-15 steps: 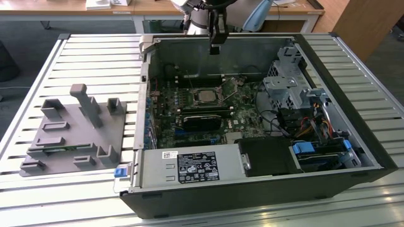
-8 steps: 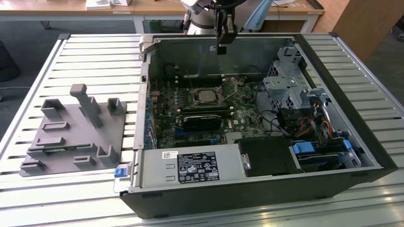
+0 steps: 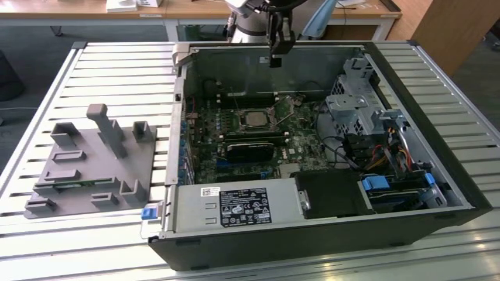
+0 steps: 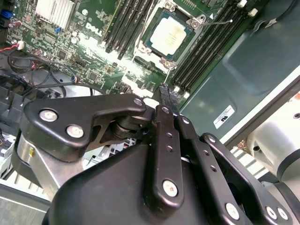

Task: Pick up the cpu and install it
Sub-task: 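Close the cpu cover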

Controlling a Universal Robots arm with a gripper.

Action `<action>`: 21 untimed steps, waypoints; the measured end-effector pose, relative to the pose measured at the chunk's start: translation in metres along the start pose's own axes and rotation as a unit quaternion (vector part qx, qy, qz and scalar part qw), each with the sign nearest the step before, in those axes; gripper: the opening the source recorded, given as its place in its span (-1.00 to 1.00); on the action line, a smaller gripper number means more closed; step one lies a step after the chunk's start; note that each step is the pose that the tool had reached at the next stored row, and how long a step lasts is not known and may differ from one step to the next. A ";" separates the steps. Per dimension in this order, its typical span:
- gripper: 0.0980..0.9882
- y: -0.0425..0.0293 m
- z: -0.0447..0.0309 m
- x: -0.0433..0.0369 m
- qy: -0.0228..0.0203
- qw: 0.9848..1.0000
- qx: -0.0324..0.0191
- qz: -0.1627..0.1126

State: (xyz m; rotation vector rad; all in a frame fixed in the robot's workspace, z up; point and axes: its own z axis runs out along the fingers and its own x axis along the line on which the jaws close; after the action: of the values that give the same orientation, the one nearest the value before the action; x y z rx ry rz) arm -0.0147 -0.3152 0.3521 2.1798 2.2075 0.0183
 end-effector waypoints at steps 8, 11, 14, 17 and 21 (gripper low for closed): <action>-0.98 0.0017 0.0001 0.0000 0.000 1.000 0.000 0.000; -0.98 0.0023 0.0001 0.0000 0.000 1.000 0.000 0.000; -0.98 0.0038 0.0002 0.0000 0.000 1.000 0.000 0.000; -0.98 0.0066 0.0002 0.0000 0.000 1.000 0.000 0.000; -0.98 0.0087 0.0003 0.0000 0.000 1.000 0.000 0.000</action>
State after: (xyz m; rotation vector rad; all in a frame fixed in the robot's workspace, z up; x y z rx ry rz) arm -0.0060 -0.3151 0.3521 2.1798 2.2075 0.0183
